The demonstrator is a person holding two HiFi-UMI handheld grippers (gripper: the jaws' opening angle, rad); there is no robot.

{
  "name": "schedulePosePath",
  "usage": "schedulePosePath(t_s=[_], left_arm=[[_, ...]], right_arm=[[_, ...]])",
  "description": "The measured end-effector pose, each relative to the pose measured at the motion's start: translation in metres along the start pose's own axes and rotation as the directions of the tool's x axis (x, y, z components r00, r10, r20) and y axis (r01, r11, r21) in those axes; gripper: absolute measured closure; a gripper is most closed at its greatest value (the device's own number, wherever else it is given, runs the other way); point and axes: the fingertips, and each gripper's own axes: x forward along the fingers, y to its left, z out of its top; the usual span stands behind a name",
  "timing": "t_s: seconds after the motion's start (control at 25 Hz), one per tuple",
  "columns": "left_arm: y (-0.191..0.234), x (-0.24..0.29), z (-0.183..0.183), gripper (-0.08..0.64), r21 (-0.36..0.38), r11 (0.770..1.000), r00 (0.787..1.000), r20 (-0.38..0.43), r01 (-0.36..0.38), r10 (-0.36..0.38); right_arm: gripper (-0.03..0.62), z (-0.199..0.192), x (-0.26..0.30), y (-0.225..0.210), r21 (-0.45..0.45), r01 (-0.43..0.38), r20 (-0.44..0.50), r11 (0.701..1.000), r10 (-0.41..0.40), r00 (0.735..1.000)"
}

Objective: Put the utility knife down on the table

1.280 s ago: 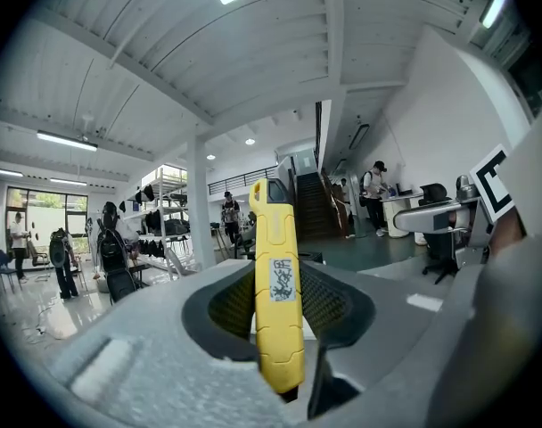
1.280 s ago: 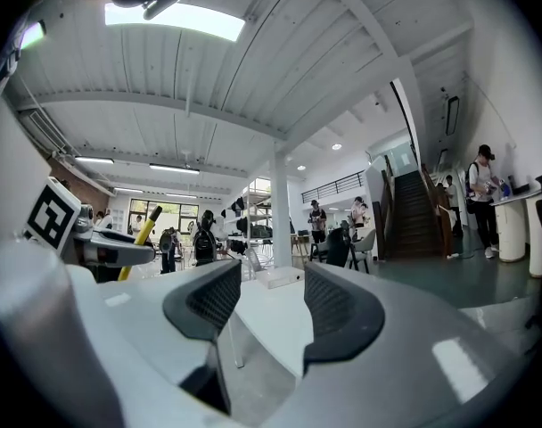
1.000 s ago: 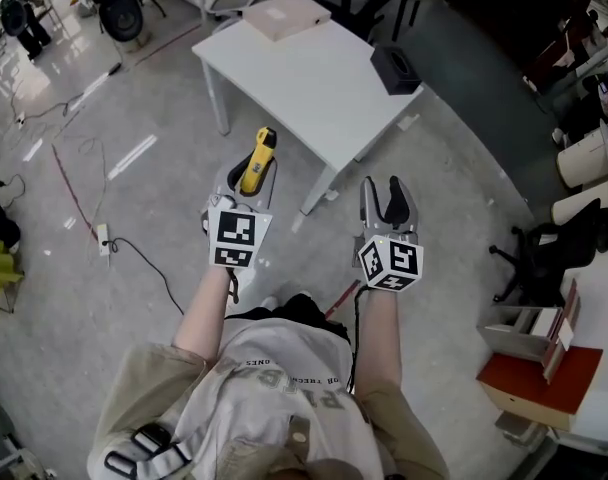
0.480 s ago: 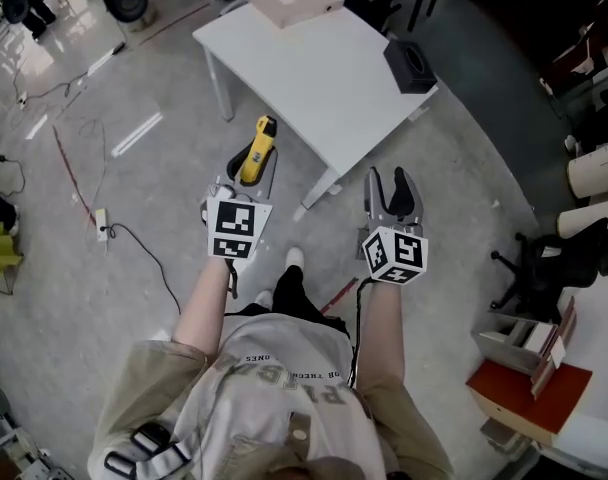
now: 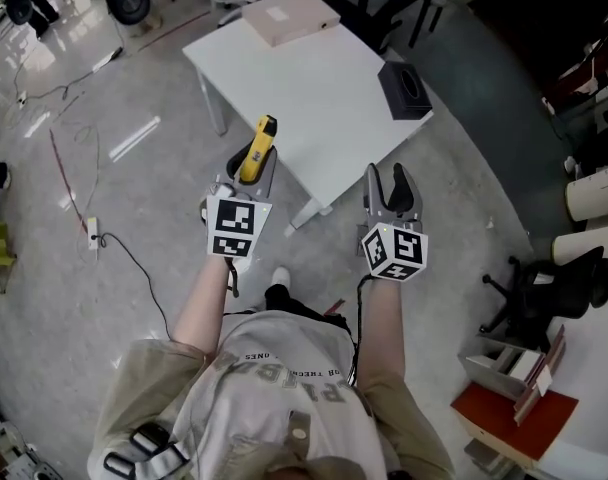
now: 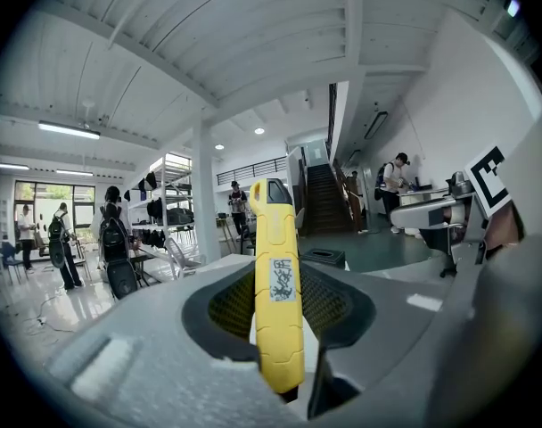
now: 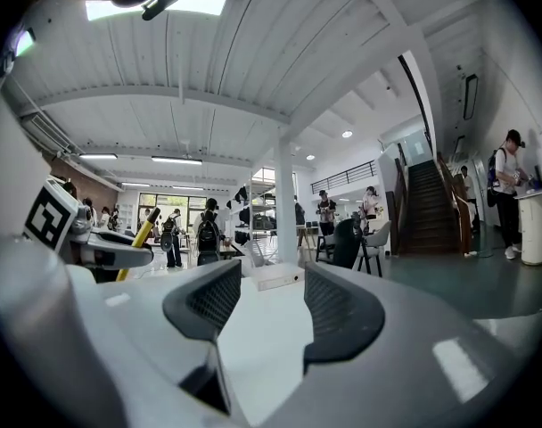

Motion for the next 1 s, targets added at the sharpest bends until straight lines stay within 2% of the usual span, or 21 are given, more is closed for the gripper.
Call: schedulePosePath(t_s=[0.4,0.6,1.0], left_arm=[[0.002,0.062,0.012,0.437,0.016,0.999,0.999,-0.013,-0.046,0.046],[-0.004,0.083,0.016,0.437,0.033,0.999,0.999,-0.021,-0.042,0.043],[0.001,0.108,0.0,0.437,0.04,0.999,0.997,-0.069,-0.027,0.03]], right_arm=[[0.373,0.0,0.056,-0.041,0.016,-0.051,0.003,0.999,0.051,0.999],[0.373,-0.006,0.072,-0.057,0.046,-0.076,-0.004,0.996,0.077,0.997],[0.373,-0.022,0.094,-0.062,0.087,-0.093,-0.03,0.992,0.096,0.995]])
